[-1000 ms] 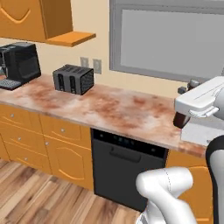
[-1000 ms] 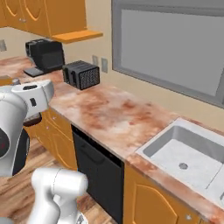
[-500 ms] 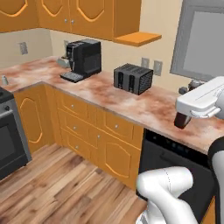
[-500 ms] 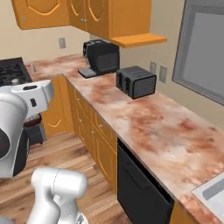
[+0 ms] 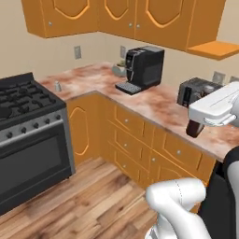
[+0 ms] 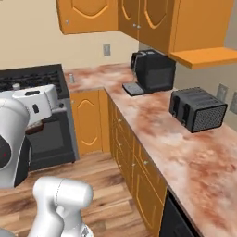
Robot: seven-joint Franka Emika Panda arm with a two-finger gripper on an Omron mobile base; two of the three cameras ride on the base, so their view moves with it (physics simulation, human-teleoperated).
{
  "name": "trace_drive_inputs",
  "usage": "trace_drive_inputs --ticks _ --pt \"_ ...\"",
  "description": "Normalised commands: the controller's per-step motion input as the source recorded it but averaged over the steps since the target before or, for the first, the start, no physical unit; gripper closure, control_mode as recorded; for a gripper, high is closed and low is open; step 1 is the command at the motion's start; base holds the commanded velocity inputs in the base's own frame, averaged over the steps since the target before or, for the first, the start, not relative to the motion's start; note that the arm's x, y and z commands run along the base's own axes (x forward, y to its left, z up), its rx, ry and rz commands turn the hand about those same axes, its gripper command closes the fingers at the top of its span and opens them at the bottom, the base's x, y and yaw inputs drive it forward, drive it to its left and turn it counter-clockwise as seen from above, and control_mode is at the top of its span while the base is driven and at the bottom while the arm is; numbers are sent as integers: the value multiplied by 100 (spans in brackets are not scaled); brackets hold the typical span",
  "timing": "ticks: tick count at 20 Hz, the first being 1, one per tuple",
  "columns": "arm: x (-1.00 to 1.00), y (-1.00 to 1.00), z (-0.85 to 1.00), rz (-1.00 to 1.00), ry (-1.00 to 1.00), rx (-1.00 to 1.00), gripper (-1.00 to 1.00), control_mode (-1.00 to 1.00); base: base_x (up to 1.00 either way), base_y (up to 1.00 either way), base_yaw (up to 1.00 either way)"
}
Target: Collect the paprika, ketchup, and shaker from the cabinet and place them next to the stove.
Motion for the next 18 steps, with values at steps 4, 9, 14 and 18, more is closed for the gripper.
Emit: trace_drive_inputs --ticks 4,9,14,18 --pt "0 0 0 0 0 0 100 100 60 72 34" --pt "0 0 0 0 0 0 100 100 46 72 36" --pt "0 0 0 0 0 0 100 100 24 67 39" --pt "0 0 0 0 0 0 100 100 12 68 38"
